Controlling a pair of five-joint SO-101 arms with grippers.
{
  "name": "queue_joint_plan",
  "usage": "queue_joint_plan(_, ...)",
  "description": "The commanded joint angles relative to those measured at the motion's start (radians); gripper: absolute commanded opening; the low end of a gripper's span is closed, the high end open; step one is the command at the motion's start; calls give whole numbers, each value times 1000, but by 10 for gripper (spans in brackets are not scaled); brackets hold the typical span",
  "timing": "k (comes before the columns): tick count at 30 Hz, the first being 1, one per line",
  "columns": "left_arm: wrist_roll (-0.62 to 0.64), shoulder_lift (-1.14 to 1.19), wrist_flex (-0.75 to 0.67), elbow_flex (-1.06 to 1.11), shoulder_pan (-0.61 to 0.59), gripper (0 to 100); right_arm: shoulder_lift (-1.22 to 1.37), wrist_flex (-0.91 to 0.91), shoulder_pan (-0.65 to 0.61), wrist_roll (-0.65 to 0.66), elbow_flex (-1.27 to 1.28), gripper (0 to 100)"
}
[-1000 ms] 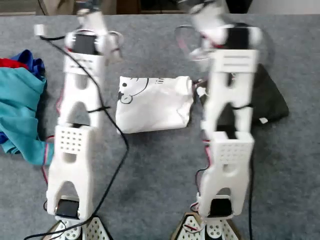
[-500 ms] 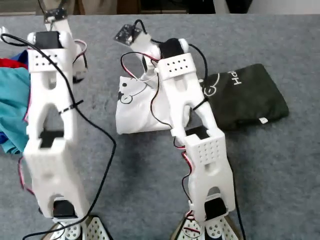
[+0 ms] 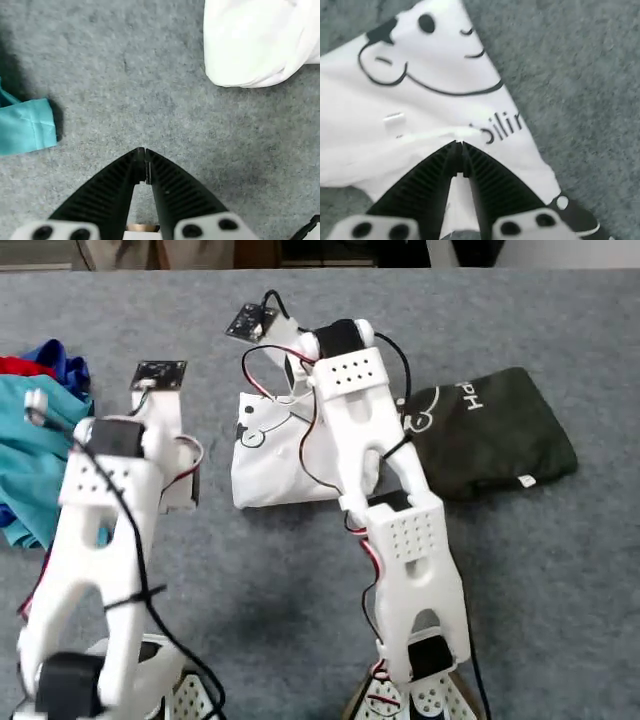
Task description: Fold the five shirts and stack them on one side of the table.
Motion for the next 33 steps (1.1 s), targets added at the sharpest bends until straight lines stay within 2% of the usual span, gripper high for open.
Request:
queue_joint_plan(1,-46,-65,-15,17,-38,19,35,-68,-7,9,-71,2)
queue_joint_plan(11,-55,-65,-14,46,-109,19,156,-60,-7,8,-168,2)
queue_joint_plan(19,-57,-65,-21,112,-109,19,148,204,-4,51,-286,2)
queue_joint_plan(24,-57,-65,-21,109,-109,19,124,216,18,57,-288,2)
queue_joint_plan(29,-63,-65,-26,98,-172,19,18,216,65,68,-96,2)
queue_joint_plan(33,-137,-65,-37,104,-222,19,-136,216,111,121,165,2)
